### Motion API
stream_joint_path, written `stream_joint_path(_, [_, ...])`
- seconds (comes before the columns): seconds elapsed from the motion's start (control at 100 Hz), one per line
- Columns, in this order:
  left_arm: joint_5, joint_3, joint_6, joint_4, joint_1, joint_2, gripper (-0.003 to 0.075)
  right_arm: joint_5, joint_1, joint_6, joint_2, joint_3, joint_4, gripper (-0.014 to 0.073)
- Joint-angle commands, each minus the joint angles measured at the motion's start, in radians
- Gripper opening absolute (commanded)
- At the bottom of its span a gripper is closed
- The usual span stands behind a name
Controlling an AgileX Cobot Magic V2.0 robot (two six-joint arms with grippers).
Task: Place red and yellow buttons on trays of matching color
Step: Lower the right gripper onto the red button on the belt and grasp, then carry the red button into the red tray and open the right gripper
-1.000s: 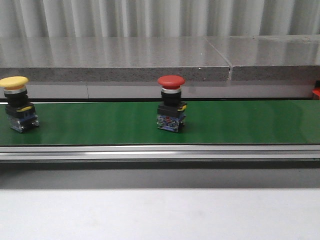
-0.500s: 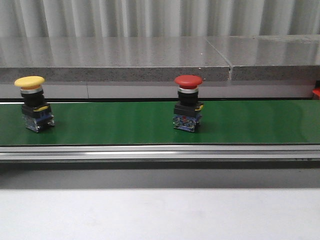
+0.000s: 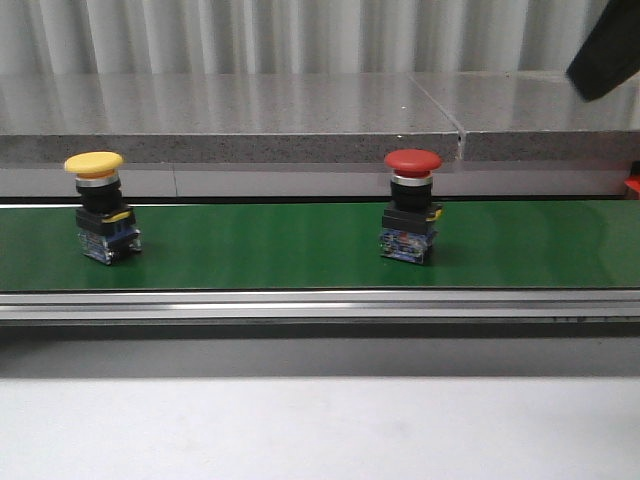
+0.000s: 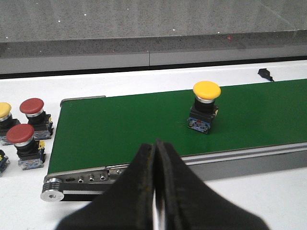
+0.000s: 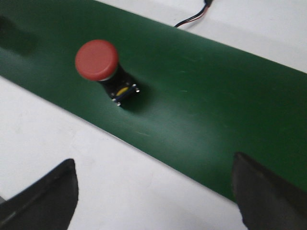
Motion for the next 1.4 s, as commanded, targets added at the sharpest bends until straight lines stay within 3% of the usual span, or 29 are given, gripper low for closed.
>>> stream_joint_path(0.0, [-0.076, -0.026, -0.001, -0.013, -0.010, 0.011, -0.0021, -0.080, 0.038, -0.036, 0.037, -0.027, 0.030, 0.0640])
stream_joint_path(0.25, [-0.076, -0.026, -0.001, -0.013, -0.010, 0.011, -0.0021, -0.128, 0.093, -0.047, 0.188, -0.080, 0.030, 0.0640])
stream_joint_path(0.72, [-0.076, -0.026, -0.001, -0.013, -0.010, 0.011, -0.0021, -0.173, 0.104, -0.083, 0.379, -0.197, 0.029, 0.0634])
stream_joint_path(0.83, [-0.076, -0.026, -0.001, -0.013, -0.010, 0.011, -0.0021, -0.187, 0.104, -0.083, 0.392, -0.197, 0.029, 0.0527])
stream_joint_path(0.99, [-0.076, -0.026, -0.001, -0.013, -0.010, 0.011, -0.0021, -0.174, 0.104, -0.083, 0.389, -0.197, 0.023, 0.0190])
stream_joint_path(1.07, [-0.076, -0.026, -0.001, -0.013, -0.010, 0.011, -0.0021, -0.152, 0.100, -0.083, 0.387, -0.206, 0.011, 0.0087])
stream_joint_path(1.21, [-0.076, -0.026, -0.001, -0.013, -0.010, 0.011, -0.0021, -0.066, 0.064, -0.082, 0.386, -0.280, -0.014, 0.0066])
stream_joint_path(1.39, [-0.076, -0.026, -0.001, -0.013, -0.010, 0.011, -0.0021, -0.023, -0.070, -0.077, 0.386, -0.427, -0.034, 0.0066])
